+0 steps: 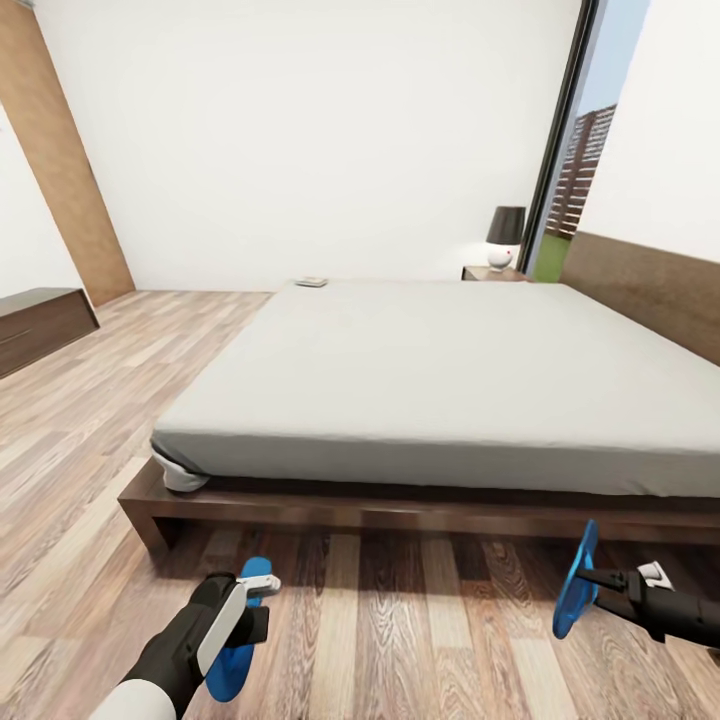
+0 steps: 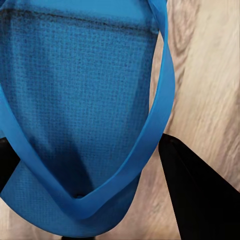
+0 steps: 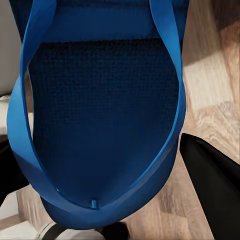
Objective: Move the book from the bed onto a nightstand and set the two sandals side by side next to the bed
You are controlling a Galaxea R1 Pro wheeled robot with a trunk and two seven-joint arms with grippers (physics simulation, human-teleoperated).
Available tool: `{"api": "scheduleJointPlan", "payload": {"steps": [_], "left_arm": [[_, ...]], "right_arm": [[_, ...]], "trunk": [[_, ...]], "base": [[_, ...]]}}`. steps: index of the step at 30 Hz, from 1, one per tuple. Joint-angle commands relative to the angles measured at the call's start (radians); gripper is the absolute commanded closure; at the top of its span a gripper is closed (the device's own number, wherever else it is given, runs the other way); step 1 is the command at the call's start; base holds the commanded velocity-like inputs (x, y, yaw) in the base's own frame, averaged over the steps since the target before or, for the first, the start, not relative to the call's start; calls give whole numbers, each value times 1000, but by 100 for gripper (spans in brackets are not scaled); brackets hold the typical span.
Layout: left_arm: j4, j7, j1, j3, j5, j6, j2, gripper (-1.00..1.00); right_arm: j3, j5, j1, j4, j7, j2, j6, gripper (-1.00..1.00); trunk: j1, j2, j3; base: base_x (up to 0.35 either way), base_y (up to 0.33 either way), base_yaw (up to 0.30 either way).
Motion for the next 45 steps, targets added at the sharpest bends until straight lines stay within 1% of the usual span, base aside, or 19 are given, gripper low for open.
{"api": "scheduleJointPlan", "payload": {"steps": [1, 12, 17, 19, 21, 22, 23, 25, 45], "left_arm": [[-1, 8, 0, -2, 10, 2, 0, 100], [-3, 6, 0, -2, 12, -5, 0, 100], [-1, 6, 0, -2, 8, -76, 2, 100], [-1, 6, 0, 1, 8, -87, 9, 100], [-1, 7, 0, 2, 8, -90, 28, 100], [-1, 7, 0, 2, 8, -90, 44, 100], [-1, 8, 0, 3, 7, -91, 51, 100], [-1, 8, -1, 4, 7, -92, 58, 100], [-3, 9, 0, 3, 7, -92, 60, 100]], "right_arm": [[-1, 0, -1, -1, 8, -2, 4, 100], [0, 0, -1, 1, 18, -2, 4, 100], [0, 0, -1, 1, 18, -2, 4, 100], [0, 0, -1, 1, 18, -2, 4, 100], [0, 0, -1, 1, 18, -2, 4, 100], [0, 0, -1, 1, 18, -2, 4, 100], [0, 0, -1, 1, 18, -2, 4, 100], [0, 0, -1, 1, 18, -1, 4, 100], [0, 0, -1, 1, 18, -2, 4, 100]], "trunk": [[0, -1, -5], [5, -3, -47], [7, -4, -67], [8, -5, -75], [9, -5, -82], [10, -6, -86], [10, -6, -90], [11, -6, -98], [20, -11, -175]], "base": [[0, 0, 0], [0, 0, 0], [0, 0, 0], [0, 0, 0], [0, 0, 0], [0, 0, 0], [0, 0, 0], [0, 0, 0], [0, 0, 0]]}}
